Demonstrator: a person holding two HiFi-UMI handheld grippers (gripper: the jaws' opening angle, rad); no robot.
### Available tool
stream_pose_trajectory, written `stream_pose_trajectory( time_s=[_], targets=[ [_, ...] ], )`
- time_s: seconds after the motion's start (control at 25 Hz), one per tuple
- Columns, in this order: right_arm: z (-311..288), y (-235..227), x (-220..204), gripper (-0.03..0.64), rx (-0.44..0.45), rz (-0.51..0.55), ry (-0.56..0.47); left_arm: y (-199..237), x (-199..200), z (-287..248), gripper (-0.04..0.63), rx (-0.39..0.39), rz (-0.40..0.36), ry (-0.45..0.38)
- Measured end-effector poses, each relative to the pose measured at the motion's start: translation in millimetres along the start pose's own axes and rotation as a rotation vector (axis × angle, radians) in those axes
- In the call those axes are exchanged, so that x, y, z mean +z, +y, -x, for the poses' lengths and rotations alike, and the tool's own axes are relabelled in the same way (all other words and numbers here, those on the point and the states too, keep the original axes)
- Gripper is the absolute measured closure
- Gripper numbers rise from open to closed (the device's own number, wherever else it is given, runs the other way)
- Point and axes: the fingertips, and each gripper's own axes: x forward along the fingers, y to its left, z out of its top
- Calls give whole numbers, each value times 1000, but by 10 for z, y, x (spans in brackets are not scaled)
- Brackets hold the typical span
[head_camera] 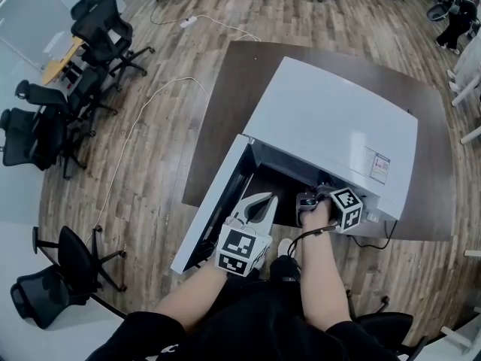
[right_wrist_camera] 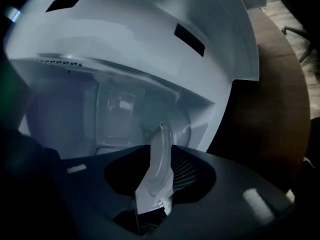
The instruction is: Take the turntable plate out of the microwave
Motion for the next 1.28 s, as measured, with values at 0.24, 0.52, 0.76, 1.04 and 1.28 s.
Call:
stream_pose_trajectory(
  time_s=[0.24, 0.52, 0.76, 1.04, 1.28],
  targets=[
    [-17, -19, -43, 527, -4, -25, 37, 75, -35, 50, 586, 13, 24, -10],
    [-45, -1, -234, 580, 91, 23, 67, 81, 6, 101, 586, 4, 41, -22],
    [-111, 50, -168, 545, 46, 35, 42, 170, -83, 157, 586, 27, 59, -15],
    [-223, 116, -126, 524, 99, -40, 62, 134, -91, 179, 586, 23, 68, -18],
    [-228, 100, -171, 572, 49, -2, 69, 113, -112, 172, 586, 24, 69, -15]
  ],
)
